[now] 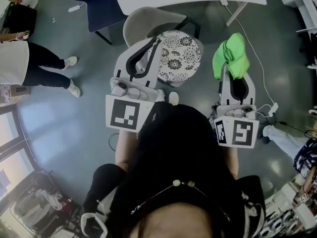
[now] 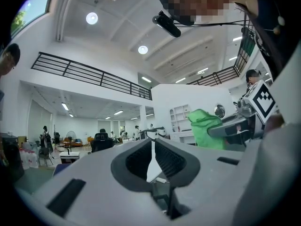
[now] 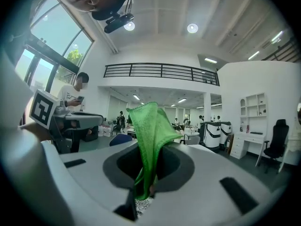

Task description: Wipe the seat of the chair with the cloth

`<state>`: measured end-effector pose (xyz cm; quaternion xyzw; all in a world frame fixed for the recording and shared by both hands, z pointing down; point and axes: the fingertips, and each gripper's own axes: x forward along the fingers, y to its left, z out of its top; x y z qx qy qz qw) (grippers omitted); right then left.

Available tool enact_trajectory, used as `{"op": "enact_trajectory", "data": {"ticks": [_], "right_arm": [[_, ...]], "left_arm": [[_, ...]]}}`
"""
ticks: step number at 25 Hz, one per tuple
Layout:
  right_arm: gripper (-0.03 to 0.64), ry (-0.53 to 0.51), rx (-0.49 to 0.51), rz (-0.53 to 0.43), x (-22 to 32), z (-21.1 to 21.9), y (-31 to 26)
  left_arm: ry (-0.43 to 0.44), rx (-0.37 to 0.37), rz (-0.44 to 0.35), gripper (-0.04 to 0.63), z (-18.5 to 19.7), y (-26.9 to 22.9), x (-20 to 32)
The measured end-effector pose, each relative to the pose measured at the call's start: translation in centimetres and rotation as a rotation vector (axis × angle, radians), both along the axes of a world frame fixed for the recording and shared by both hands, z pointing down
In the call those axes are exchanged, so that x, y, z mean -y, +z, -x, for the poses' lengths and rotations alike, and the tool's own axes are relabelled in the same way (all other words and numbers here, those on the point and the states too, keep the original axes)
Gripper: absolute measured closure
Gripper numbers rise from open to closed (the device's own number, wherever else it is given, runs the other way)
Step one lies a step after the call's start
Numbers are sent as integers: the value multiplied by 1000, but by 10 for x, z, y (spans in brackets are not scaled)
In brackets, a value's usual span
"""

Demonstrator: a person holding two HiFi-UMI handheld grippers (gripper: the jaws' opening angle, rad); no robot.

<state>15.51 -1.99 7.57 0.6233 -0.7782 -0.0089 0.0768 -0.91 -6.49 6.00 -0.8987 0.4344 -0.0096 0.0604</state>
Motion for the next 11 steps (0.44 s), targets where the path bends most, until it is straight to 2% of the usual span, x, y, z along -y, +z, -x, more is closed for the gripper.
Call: {"op": "enact_trajectory", "data": {"ticks": [4, 11], "right_arm": [[572, 10, -4, 0, 12, 5, 1], [572, 23, -31, -2, -58, 3, -49]], "left_arm": [[-4, 2, 3, 569, 10, 2, 12], [-7, -20, -8, 569, 10, -50, -52]]}}
